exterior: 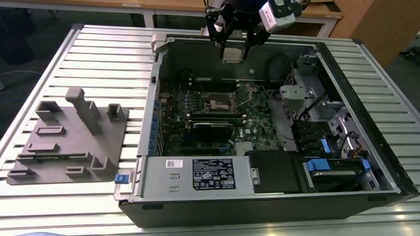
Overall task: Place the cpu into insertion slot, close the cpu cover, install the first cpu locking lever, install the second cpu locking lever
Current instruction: 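Place the cpu into insertion slot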
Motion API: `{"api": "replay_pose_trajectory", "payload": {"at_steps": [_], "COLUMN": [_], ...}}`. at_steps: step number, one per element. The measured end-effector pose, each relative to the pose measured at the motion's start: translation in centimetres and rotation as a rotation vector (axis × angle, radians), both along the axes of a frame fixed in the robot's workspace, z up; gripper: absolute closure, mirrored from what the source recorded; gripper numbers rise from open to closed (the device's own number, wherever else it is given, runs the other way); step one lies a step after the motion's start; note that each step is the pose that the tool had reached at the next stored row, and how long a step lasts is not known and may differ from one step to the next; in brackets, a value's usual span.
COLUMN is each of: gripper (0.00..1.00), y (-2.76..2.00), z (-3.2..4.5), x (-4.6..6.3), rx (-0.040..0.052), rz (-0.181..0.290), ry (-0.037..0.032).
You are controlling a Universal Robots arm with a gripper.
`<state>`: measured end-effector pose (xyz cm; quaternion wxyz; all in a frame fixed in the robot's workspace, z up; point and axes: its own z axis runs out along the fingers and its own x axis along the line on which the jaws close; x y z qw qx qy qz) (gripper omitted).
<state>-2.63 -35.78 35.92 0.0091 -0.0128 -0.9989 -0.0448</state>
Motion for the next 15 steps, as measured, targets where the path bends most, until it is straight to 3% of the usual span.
{"api": "replay_pose_trajectory", "payload": {"at_steps": [15], "gripper": [0.46], "y": [0.00], "z": [-0.74], "x": [0.00], "rx": [0.0000], "rz": [0.000], "ry": [0.0000]}}
